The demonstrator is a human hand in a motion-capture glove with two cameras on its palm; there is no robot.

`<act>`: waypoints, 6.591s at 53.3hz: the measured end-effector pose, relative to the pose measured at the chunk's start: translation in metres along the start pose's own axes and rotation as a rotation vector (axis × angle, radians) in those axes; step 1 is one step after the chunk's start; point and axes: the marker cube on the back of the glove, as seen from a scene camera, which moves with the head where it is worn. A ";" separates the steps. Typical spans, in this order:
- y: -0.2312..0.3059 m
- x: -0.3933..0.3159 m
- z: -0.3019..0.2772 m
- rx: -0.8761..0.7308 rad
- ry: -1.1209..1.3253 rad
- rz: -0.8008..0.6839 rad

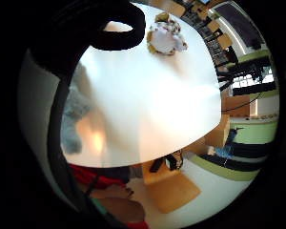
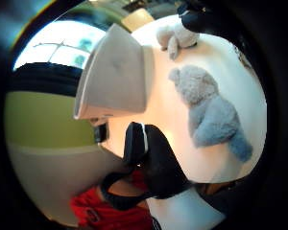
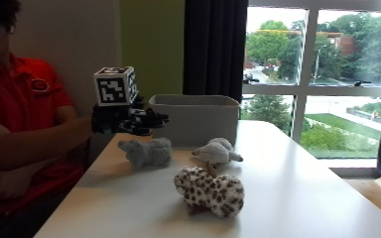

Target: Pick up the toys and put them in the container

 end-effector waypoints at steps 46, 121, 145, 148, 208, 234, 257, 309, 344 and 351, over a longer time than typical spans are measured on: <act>-0.029 -0.003 0.087 -0.260 0.065 -0.052; -0.144 -0.237 -0.095 0.190 0.137 -0.356; -0.152 -0.259 -0.052 -0.049 0.040 -0.425; -0.149 -0.239 -0.056 -0.003 0.009 -0.413; -0.196 0.179 0.034 -0.111 0.211 0.339; -0.208 0.171 0.059 -0.394 0.272 0.321; -0.194 0.140 0.040 -0.126 0.306 0.268; -0.179 -0.284 -0.077 0.031 0.029 -0.415; -0.169 -0.214 -0.083 -0.037 -0.037 -0.387; -0.174 -0.153 -0.076 -0.021 0.040 -0.324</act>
